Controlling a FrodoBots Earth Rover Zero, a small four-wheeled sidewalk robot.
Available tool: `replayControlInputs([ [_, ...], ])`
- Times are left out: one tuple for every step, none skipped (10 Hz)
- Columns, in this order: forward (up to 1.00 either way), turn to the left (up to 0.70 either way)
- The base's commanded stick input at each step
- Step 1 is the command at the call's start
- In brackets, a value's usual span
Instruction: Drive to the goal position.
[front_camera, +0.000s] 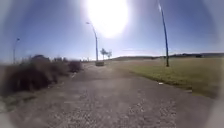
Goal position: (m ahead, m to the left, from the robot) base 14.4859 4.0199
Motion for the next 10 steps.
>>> replayControlInputs([
  [0.70, 0.00],
  [0.70, 0.00],
  [0.70, 0.00],
  [0.70, 0.00],
  [0.70, 0.34],
  [0.70, 0.35],
  [0.70, 0.24],
  [0.70, 0.09],
  [0.70, 0.00],
  [0.70, 0.00],
])
